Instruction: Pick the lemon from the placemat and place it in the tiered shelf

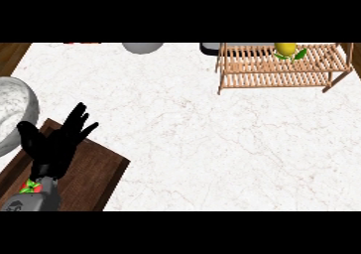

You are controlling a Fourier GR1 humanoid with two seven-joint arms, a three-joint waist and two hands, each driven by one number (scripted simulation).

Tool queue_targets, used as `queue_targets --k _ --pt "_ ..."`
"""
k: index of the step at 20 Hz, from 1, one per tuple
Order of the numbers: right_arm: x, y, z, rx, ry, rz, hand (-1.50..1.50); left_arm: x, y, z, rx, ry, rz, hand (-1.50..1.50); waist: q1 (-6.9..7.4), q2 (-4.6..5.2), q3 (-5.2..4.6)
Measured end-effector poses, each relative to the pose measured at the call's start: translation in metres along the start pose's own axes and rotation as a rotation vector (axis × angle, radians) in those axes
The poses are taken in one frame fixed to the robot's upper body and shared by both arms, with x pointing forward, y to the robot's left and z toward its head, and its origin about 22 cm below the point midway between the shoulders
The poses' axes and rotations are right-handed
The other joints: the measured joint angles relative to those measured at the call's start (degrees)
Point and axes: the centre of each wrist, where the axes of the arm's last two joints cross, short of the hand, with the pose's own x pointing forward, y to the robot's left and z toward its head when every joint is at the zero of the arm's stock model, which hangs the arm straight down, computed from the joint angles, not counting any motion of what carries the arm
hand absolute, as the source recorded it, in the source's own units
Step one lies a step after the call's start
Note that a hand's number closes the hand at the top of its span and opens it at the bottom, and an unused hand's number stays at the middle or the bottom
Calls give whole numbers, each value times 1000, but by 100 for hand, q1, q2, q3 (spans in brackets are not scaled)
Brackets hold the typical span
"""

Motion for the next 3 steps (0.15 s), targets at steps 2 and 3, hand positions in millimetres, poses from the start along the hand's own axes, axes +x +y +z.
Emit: queue_targets --k 2,3 --pt "-7 -20 -1 14 4 -8 -150 -1 2 0 -2 -2 5 0 -4 2 -3" --pt "-10 -30 -2 19 2 -13 -150 -2 1 1 -3 -6 7 0 1 4 -3"
